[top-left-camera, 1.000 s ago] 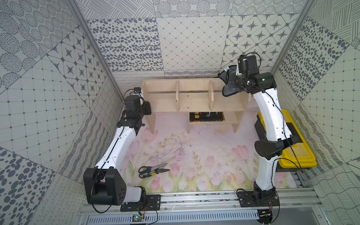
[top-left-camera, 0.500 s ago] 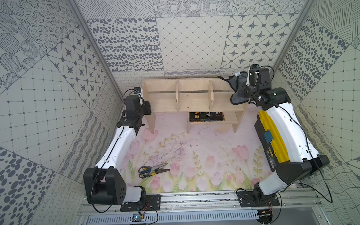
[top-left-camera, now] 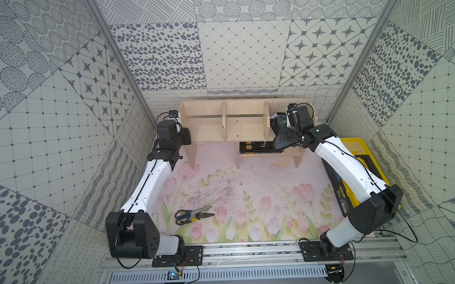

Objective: Wipe the bookshelf clean with a cloth
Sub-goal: Wipe the dust from the shelf.

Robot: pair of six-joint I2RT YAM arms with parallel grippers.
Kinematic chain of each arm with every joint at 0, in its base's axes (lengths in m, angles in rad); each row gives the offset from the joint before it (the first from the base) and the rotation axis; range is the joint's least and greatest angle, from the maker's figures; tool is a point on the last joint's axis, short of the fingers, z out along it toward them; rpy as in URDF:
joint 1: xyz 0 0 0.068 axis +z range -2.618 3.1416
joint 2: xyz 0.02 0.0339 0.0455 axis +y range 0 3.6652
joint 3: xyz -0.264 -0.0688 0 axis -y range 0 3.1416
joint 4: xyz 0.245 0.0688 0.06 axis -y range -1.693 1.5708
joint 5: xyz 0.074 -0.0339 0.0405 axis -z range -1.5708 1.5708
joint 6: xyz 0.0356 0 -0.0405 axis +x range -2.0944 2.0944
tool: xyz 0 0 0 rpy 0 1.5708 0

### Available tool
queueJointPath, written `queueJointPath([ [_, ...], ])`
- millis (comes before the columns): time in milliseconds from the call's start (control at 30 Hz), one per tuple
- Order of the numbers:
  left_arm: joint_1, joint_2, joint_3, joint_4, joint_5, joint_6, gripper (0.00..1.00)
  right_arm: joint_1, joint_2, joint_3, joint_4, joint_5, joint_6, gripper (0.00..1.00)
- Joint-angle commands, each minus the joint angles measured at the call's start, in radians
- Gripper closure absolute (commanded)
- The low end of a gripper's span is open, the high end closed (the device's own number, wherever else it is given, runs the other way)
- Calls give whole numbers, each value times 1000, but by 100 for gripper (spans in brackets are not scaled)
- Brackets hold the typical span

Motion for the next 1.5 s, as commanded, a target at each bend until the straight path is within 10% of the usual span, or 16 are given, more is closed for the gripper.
queueJointPath([
  [0, 1, 13, -2, 53, 4, -166, 100, -65, -24, -14, -20, 129, 3, 100],
  [433, 1, 7, -7, 53, 9, -168, 100, -37, 175, 351, 40, -161, -27, 100],
  [933, -4, 9, -6, 51, 7, -187, 100, -15, -76, -32, 81, 39, -72, 100],
  [1467, -3, 3, -5, 51, 10, -185, 100, -187, 125, 474, 9, 59, -89, 100],
])
